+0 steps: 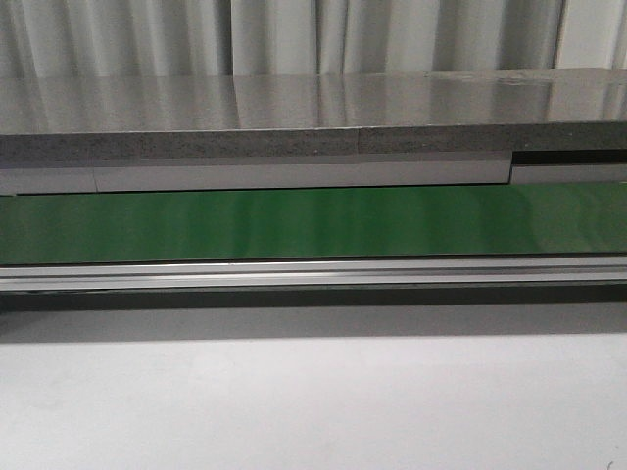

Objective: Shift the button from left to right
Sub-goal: 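Grasp the button and carry it onto the conveyor belt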

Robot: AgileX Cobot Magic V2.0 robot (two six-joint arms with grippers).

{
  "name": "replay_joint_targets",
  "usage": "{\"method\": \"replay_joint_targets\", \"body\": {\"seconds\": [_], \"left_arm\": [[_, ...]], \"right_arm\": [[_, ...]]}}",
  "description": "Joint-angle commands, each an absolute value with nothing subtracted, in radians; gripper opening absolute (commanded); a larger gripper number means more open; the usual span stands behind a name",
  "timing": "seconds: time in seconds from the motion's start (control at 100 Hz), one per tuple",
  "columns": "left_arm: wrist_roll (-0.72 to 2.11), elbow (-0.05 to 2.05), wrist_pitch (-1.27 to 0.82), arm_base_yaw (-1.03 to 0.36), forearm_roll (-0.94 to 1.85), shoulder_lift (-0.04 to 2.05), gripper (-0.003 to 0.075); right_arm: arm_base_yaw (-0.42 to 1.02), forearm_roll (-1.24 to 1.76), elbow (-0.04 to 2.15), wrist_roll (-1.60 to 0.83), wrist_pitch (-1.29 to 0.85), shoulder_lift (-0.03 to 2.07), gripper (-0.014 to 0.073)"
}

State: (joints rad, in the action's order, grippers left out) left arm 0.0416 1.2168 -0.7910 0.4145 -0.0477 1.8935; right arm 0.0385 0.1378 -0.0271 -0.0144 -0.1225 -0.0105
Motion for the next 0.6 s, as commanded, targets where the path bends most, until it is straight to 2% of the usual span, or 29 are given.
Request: {"method": "replay_joint_targets", "body": {"seconds": [0.0,0.17,0.27,0.34,0.53,0.59], "left_arm": [[0.045,1.244,-0.764,0.415,-0.040,1.865,0.0615],[0.045,1.244,-0.760,0.411,-0.040,1.892,0.0610],[0.045,1.244,-0.747,0.405,-0.040,1.894,0.0557],[0.045,1.244,-0.739,0.398,-0.040,1.894,0.0486],[0.045,1.245,-0.741,0.394,-0.040,1.894,0.0202],[0.045,1.246,-0.751,0.394,-0.040,1.892,0.0138]], "right_arm": [[0.042,0.128,-0.014,-0.015,-0.041,-0.030,-0.0067],[0.042,0.128,-0.014,-0.015,-0.041,-0.030,-0.0067],[0.042,0.128,-0.014,-0.015,-0.041,-0.030,-0.0067],[0.042,0.128,-0.014,-0.015,-0.041,-0.030,-0.0067],[0.042,0.128,-0.014,-0.015,-0.041,-0.030,-0.0067],[0.042,0.128,-0.014,-0.015,-0.041,-0.030,-0.0067]]}}
